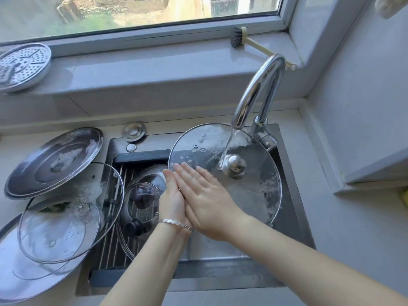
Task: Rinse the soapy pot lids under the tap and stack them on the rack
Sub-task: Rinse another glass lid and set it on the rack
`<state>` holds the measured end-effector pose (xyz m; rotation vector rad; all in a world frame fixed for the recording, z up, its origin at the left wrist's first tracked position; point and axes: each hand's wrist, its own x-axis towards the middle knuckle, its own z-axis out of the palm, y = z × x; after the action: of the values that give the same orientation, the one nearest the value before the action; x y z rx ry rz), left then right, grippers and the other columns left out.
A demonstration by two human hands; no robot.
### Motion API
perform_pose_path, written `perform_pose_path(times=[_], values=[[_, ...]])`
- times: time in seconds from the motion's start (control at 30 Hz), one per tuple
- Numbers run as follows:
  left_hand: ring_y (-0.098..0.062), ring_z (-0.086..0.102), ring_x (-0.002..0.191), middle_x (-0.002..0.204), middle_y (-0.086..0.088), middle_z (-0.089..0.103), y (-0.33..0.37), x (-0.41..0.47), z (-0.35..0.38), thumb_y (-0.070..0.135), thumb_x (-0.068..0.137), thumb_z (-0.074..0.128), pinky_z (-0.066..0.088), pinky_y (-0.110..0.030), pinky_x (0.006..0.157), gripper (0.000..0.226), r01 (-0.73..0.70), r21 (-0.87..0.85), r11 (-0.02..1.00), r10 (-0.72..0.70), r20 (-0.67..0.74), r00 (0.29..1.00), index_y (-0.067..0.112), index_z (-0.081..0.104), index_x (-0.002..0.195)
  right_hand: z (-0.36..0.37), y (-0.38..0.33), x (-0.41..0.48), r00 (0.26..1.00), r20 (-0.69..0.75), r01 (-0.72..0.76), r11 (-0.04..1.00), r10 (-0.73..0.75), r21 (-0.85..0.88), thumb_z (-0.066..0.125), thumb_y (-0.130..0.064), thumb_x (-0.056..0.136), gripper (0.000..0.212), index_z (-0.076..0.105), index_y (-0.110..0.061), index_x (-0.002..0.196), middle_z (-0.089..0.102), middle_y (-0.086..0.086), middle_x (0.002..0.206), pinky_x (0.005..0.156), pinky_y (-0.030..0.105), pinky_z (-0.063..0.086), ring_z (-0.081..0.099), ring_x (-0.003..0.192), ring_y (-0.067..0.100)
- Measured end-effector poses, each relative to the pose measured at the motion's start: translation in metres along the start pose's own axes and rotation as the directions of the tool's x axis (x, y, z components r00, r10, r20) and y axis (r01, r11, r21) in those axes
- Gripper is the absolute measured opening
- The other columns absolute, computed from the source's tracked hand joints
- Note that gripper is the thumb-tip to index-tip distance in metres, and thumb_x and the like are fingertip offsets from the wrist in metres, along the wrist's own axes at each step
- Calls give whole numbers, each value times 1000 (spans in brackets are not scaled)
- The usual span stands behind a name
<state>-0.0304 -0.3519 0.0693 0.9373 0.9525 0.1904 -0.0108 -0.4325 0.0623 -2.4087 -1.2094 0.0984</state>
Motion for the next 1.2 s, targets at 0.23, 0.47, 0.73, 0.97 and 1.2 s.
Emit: perform_pose_path(times=[0.23,0.47,0.73,0.97,1.2], values=[[-10,66,46,53,0,69,-7,-16,-1,47,95,31,53,-20,44,52,-5,107,994,0,43,999,10,63,78,-13,20,32,966,101,-240,971,237,16,13,-34,93,59,12,-16,149,5,4,158,115,32,-6,0,146,17],[-8,60,37,48,-1,66,-8,-19,-1,45,96,31,47,-15,37,51,3,67,998,-5,24,1000,7,62,80,-7,13,28,940,112,-331,941,322,74,12,-38,94,63,6,-7,149,-1,7,158,116,29,-6,-4,146,15],[-18,71,57,73,-13,71,6,-9,-24,49,94,30,58,-24,51,55,16,-17,1000,-17,-11,1000,2,57,89,-26,40,-11,880,-64,-463,880,471,107,41,-45,92,43,52,-17,122,55,8,106,78,36,46,56,94,27],[-18,72,60,63,-8,73,15,-14,-22,51,93,33,59,-26,53,55,-43,11,999,43,-5,999,2,58,89,-25,38,20,719,60,-691,701,693,175,33,-41,93,37,47,-11,110,64,14,98,73,36,38,58,93,35],[-17,71,58,61,-6,72,23,-10,-26,50,93,32,58,-26,52,53,-89,4,996,89,-26,996,4,58,88,-8,58,4,592,45,-642,437,805,630,44,-35,95,47,36,-14,54,46,8,49,53,38,46,50,45,23]])
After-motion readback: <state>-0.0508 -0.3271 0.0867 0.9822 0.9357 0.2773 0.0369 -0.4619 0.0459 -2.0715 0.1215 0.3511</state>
